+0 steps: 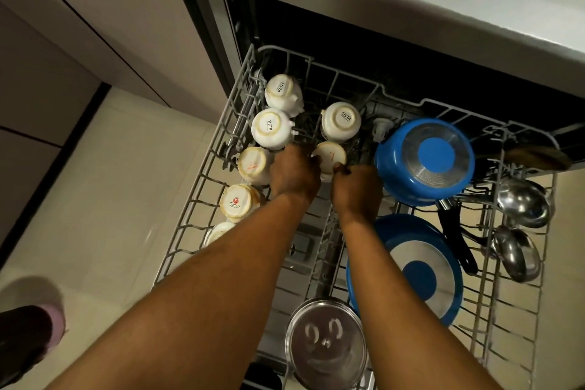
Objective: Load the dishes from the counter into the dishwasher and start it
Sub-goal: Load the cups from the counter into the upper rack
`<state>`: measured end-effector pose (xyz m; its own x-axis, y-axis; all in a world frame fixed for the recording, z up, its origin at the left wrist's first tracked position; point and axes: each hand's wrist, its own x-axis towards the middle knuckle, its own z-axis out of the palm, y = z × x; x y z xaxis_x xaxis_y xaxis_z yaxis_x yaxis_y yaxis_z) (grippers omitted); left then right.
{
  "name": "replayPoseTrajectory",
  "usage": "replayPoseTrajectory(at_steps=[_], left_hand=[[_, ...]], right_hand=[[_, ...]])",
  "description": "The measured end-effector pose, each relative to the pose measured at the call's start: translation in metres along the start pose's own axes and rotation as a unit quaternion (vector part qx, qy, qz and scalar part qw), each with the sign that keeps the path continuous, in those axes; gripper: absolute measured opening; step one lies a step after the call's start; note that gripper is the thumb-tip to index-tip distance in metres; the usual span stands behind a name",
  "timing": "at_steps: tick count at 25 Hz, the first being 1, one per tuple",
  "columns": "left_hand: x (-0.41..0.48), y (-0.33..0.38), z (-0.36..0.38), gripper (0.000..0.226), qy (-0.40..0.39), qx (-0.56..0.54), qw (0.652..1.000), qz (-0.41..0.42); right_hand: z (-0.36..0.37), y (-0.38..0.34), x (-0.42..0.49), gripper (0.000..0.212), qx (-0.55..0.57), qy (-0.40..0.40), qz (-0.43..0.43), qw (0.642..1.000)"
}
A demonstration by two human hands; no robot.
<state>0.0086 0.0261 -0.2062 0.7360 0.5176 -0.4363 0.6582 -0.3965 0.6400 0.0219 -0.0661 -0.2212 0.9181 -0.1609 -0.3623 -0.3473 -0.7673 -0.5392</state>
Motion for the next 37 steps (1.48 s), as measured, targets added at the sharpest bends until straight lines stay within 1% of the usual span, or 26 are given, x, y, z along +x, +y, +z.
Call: replayPoseTrajectory(at_steps=[2, 4, 7, 10, 13, 18, 21, 22, 24, 25, 27, 28, 30, 32, 34, 37], left_hand=[[0.002, 0.002, -0.002, 0.030, 0.007, 0.052, 0.998, 0.038], [0.003, 0.001, -0.001, 0.029, 0.010, 0.073, 0.996, 0.058], [0.002, -0.004, -0.001, 0.028, -0.005, 0.090, 0.994, 0.066], [0.000, -0.005, -0.002, 0.033, -0.006, 0.141, 0.987, 0.077], [-0.005, -0.007, -0.004, 0.036, -0.012, 0.145, 0.985, 0.090], [-0.013, -0.008, -0.013, 0.034, -0.007, 0.148, 0.986, 0.081], [-0.036, -0.006, -0.032, 0.041, -0.023, 0.175, 0.979, 0.100], [-0.045, -0.008, -0.039, 0.041, -0.027, 0.189, 0.975, 0.117], [-0.064, -0.013, -0.056, 0.042, -0.035, 0.237, 0.958, 0.158], [-0.075, -0.014, -0.065, 0.043, -0.040, 0.269, 0.946, 0.174], [-0.101, -0.014, -0.085, 0.045, -0.055, 0.312, 0.928, 0.197], [-0.116, -0.014, -0.095, 0.048, -0.060, 0.318, 0.924, 0.205], [-0.143, -0.009, -0.116, 0.053, -0.063, 0.313, 0.924, 0.210], [-0.165, -0.005, -0.133, 0.052, -0.062, 0.309, 0.925, 0.213], [-0.188, -0.005, -0.155, 0.051, -0.051, 0.311, 0.923, 0.220], [-0.209, -0.016, -0.194, 0.051, -0.026, 0.312, 0.925, 0.216]], right_hand=[[0.001, 0.000, 0.003, 0.028, 0.010, 0.006, 0.011, 1.000], [0.001, -0.001, 0.005, 0.027, 0.008, 0.006, 0.023, 1.000], [-0.003, -0.004, 0.005, 0.027, -0.001, 0.003, 0.035, 0.999], [-0.006, -0.006, 0.004, 0.027, -0.008, 0.017, 0.038, 0.999], [-0.008, -0.004, 0.003, 0.032, -0.017, 0.015, 0.032, 0.999], [-0.023, 0.003, -0.007, 0.027, -0.007, 0.004, 0.021, 1.000], [-0.035, 0.008, -0.028, 0.023, -0.031, -0.045, -0.017, 0.998], [-0.039, 0.011, -0.037, 0.027, -0.045, -0.050, -0.039, 0.997], [-0.048, 0.015, -0.059, 0.039, -0.104, -0.034, -0.107, 0.988], [-0.055, 0.013, -0.072, 0.041, -0.136, -0.018, -0.128, 0.982], [-0.070, 0.005, -0.100, 0.043, -0.172, -0.014, -0.133, 0.976], [-0.076, 0.000, -0.116, 0.046, -0.181, -0.019, -0.136, 0.974], [-0.086, -0.011, -0.146, 0.054, -0.204, -0.030, -0.157, 0.966], [-0.089, -0.022, -0.167, 0.059, -0.221, -0.051, -0.175, 0.958], [-0.092, -0.035, -0.194, 0.061, -0.228, -0.060, -0.193, 0.953], [-0.093, -0.054, -0.227, 0.058, -0.229, -0.051, -0.212, 0.949]])
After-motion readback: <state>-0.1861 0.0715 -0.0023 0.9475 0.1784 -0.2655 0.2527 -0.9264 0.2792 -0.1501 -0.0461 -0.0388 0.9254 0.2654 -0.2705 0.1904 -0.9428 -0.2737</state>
